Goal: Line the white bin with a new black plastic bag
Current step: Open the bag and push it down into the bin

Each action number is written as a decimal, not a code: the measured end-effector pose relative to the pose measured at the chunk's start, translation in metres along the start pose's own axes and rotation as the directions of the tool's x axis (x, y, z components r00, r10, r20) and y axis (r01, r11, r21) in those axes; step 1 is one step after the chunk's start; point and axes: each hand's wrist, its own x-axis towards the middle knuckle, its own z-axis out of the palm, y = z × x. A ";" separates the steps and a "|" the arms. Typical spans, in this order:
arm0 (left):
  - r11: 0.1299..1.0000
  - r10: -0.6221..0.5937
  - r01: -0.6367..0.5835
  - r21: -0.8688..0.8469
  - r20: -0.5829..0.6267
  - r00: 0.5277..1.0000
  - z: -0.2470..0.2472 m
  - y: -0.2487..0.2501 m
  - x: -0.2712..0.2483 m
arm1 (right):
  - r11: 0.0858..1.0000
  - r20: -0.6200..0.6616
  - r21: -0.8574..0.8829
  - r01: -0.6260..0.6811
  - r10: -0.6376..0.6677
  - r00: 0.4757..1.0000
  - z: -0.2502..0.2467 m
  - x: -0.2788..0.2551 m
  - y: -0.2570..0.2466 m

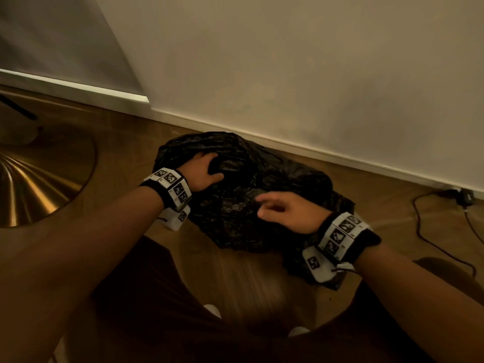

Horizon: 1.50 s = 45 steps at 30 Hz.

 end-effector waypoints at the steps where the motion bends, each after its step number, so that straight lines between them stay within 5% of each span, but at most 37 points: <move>1: 0.999 -0.020 0.020 -0.033 -0.007 1.000 0.002 0.000 0.002 | 0.997 0.082 -0.040 -0.068 0.071 0.994 0.003 0.006 0.005; 4: 0.996 -0.033 0.033 -0.085 -0.009 0.999 0.006 -0.003 0.002 | 0.958 0.044 -0.217 -0.190 0.204 0.978 0.008 0.016 0.023; 9: 0.995 -0.028 0.020 -0.096 -0.078 0.997 0.005 -0.003 -0.003 | 0.963 -0.051 -0.134 -0.235 0.230 0.972 0.006 0.014 0.050; 16: 0.983 0.145 -0.164 -0.080 -0.202 0.968 -0.007 0.009 0.000 | 0.948 -0.345 -0.256 -0.190 0.094 0.934 -0.024 0.017 0.039; 21: 0.941 0.207 -0.275 -0.196 -0.309 0.928 -0.016 0.032 -0.004 | 0.943 -0.409 -0.131 -0.305 0.228 0.883 -0.017 0.034 0.035; 24: 0.945 0.220 -0.271 -0.185 -0.255 0.942 -0.020 0.036 -0.006 | 0.928 -0.418 0.070 -0.367 0.361 0.834 -0.008 0.043 0.037; 27: 0.957 0.200 -0.225 -0.183 -0.143 0.969 -0.021 0.039 -0.009 | 0.914 -0.347 0.120 -0.387 0.404 0.846 -0.006 0.041 0.039; 34: 0.975 0.087 -0.053 -0.217 0.149 0.985 -0.007 0.033 -0.012 | 0.902 -0.104 -0.035 -0.429 0.424 0.900 -0.006 0.006 0.045; 38: 0.932 -0.023 0.088 -0.351 0.185 0.983 0.000 0.032 -0.012 | 0.914 -0.049 -0.267 -0.305 0.303 0.952 -0.024 0.000 0.028; 41: 0.882 -0.070 0.164 -0.441 0.221 0.973 0.002 0.030 -0.015 | 0.993 -0.130 0.020 -0.116 0.117 0.984 -0.039 0.016 0.021; 45: 0.812 -0.097 0.240 -0.532 0.283 0.954 0.006 0.025 -0.019 | 0.938 -0.324 0.342 -0.056 0.173 0.930 -0.048 0.039 0.022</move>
